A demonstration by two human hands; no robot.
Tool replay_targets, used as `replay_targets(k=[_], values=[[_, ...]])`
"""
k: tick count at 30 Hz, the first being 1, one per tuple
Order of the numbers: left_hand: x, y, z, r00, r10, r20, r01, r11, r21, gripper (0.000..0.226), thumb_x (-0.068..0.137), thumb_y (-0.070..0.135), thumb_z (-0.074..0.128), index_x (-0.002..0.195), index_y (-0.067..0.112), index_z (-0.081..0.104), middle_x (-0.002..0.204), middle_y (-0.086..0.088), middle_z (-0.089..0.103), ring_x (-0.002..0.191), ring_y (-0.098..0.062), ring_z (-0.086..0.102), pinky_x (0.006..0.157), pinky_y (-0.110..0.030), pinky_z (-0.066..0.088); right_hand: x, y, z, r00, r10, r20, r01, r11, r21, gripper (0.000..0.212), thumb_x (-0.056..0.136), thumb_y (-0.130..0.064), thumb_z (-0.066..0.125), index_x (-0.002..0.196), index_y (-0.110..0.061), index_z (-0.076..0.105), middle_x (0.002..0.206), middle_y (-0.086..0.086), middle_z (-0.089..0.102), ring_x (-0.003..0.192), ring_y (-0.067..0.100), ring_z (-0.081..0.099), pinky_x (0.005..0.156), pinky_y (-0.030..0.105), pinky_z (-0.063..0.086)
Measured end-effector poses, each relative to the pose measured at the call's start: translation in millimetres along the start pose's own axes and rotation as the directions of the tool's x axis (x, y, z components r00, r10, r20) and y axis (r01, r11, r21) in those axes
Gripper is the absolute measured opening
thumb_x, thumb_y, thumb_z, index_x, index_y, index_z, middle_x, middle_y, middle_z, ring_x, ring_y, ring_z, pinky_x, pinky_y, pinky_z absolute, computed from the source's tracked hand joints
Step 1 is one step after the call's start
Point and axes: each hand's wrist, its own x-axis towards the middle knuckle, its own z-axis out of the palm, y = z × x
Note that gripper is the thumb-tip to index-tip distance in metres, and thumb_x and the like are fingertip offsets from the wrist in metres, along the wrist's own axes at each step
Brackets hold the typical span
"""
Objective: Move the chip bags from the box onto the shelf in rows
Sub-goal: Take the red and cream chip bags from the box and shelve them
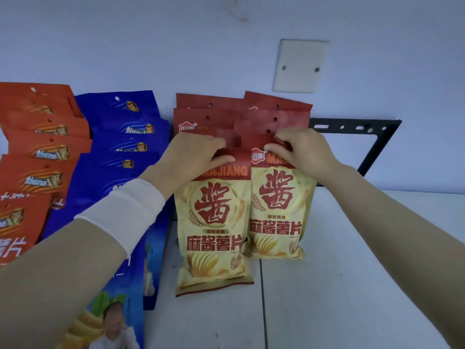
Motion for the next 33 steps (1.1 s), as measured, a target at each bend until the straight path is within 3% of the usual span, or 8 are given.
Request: replay_targets(k=[4,9,14,17,22,26,33], values=[[15,-2,8,0.999,0.01,-0.039,-0.009,1.0,0.025,0.046,0.089,0.056,0.041,0.104,0.013,0.053,0.085,0.0,0.063,0.074,-0.019,0.061,0.059,-0.028,0.038,3,10,12,0.996,0.084,-0.02,-0.085,0.996,-0.013,0.04,0.087,-0.038,0.059,0.063,-0.016,0.037,0.053,-0.016,0.03,0.058,0.016,0.038,0.053,0.027,0.024],[9,-7,25,0.997,-0.021,-0.079,0.017,0.999,-0.043,0.045,0.087,0.052,0.048,0.099,0.01,0.056,0.081,-0.005,0.065,0.069,-0.021,0.06,0.056,-0.027,0.035,4,14,27,0.995,0.06,-0.079,-0.061,0.998,-0.01,0.034,0.084,-0.035,0.064,0.066,-0.011,0.05,0.057,-0.018,0.028,0.063,0.015,0.039,0.054,0.027,0.032],[2,-8,26,0.995,-0.084,-0.058,0.08,0.994,-0.08,0.042,0.089,0.05,0.048,0.105,0.011,0.055,0.093,-0.003,0.065,0.082,-0.021,0.062,0.062,-0.028,0.039,5,17,37,0.98,0.01,-0.198,-0.023,0.998,-0.064,0.038,0.08,-0.045,0.056,0.073,-0.008,0.059,0.065,0.0,0.056,0.067,0.024,0.05,0.059,0.027,0.035],[0,-5,23,0.993,-0.105,-0.051,0.099,0.99,-0.099,0.039,0.088,0.048,0.051,0.104,0.013,0.054,0.097,-0.002,0.062,0.086,-0.02,0.06,0.066,-0.029,0.042,3,15,37,0.977,0.011,-0.213,-0.03,0.996,-0.085,0.041,0.079,-0.047,0.051,0.088,-0.009,0.064,0.08,0.003,0.064,0.077,0.027,0.053,0.068,0.036,0.045],[-6,4,20,0.991,-0.129,-0.027,0.126,0.988,-0.095,0.03,0.088,0.041,0.055,0.102,0.014,0.054,0.096,-0.002,0.059,0.091,-0.019,0.055,0.079,-0.031,0.044,-11,8,32,0.976,0.027,-0.215,-0.062,0.986,-0.155,0.051,0.077,-0.046,0.051,0.108,-0.007,0.063,0.101,0.009,0.062,0.1,0.033,0.053,0.084,0.042,0.045],[-18,12,17,0.99,-0.133,-0.044,0.131,0.991,-0.037,0.03,0.088,0.037,0.055,0.103,0.011,0.057,0.1,-0.006,0.059,0.093,-0.023,0.054,0.081,-0.035,0.042,-31,5,32,0.973,0.033,-0.228,-0.067,0.988,-0.141,0.055,0.08,-0.043,0.054,0.119,-0.004,0.057,0.12,0.013,0.056,0.119,0.034,0.043,0.101,0.042,0.036],[-47,30,11,0.991,-0.119,-0.069,0.115,0.992,-0.056,0.047,0.086,0.031,0.061,0.125,0.007,0.053,0.13,-0.014,0.051,0.121,-0.033,0.046,0.1,-0.045,0.033,-67,-16,31,0.968,0.095,-0.231,-0.128,0.983,-0.133,0.055,0.085,-0.04,0.053,0.125,-0.001,0.052,0.131,0.017,0.05,0.127,0.032,0.03,0.11,0.041,0.027]])
